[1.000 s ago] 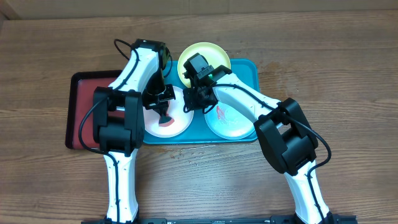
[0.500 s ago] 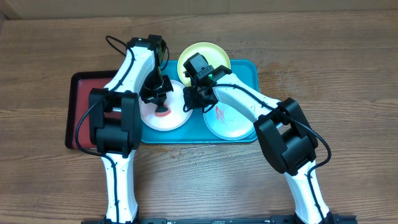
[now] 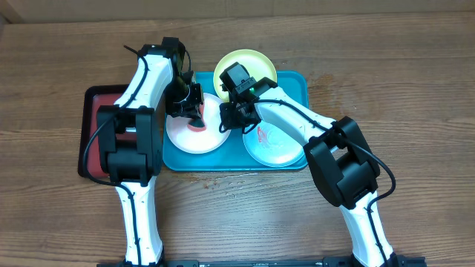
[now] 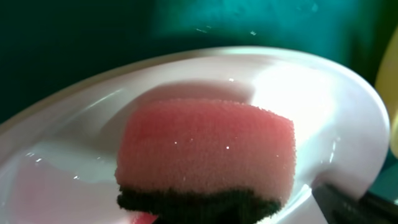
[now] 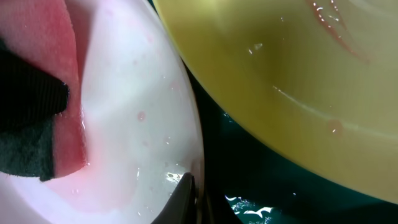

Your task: Clean dirty plates on tray and stack at the side

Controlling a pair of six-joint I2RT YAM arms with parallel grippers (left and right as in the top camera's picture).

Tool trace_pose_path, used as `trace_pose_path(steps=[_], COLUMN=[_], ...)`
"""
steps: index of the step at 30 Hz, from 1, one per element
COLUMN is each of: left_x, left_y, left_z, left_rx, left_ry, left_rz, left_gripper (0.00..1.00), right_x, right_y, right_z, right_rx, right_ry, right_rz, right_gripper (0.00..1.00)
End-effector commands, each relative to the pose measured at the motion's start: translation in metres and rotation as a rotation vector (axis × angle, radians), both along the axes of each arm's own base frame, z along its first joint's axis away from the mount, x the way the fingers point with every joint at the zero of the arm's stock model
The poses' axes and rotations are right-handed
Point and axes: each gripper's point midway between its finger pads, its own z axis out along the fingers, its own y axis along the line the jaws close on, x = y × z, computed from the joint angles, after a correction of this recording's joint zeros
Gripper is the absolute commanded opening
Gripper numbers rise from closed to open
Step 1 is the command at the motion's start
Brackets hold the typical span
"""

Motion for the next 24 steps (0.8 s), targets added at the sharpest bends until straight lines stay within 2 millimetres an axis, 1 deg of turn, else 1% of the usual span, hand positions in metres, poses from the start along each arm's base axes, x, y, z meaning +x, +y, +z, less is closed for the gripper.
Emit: trace_pose_path(steps=[1,6,9,10,11,12,14,19,23,24], left_x=[-0.004,-0.002,-0.005,-0.007,-0.008,-0.009,-0.012,-0.012,-0.012,-0.012], left_y=[-0.008,0.0,0.003,0.004,0.004,0.004,0.004,0.003,0.004,0.004], left_z=[-0.002,0.011,0.013,0.014,0.014,0.014,0.014,0.014,0.014,0.014], left_rx=[-0.069,-0.069,-0.07,-0.071,-0.07,-0.071,-0.073,-0.071,-0.071,-0.07], left_ry=[-0.001,-0.01,0.003,0.009,0.016,0.018,0.023,0.021,0.022,0.022], left_rz=[-0.079,-0.06,-0.051,-0.05,-0.05,-0.057,-0.075,-0.08,-0.079,-0.079], left_gripper=[0.04,0.04,0.04,0.04,0.04,0.04,0.04,0.04,0.04,0.04], right_x=[-0.018,-0.022,-0.022,-0.022,-0.022,-0.022,-0.022,-0.02,-0.015,-0.014], right_y=[-0.006,-0.008,-0.008,-0.008,-0.008,-0.008,-0.008,-0.009,-0.008,-0.008], right_z=[-0.025,-0.026,-0.026,-0.026,-0.026,-0.026,-0.026,-0.026,-0.025,-0.024], right_rx=[-0.045,-0.054,-0.054,-0.055,-0.056,-0.055,-0.056,-0.059,-0.048,-0.046], right_ry=[0.058,0.074,0.075,0.076,0.077,0.076,0.076,0.067,0.052,0.051], right_rz=[0.046,0.046,0.046,0.046,0.046,0.046,0.045,0.042,0.039,0.036], right_gripper=[0.04,0.04,0.04,0.08,0.17,0.21,0.23,0.23,0.19,0.17])
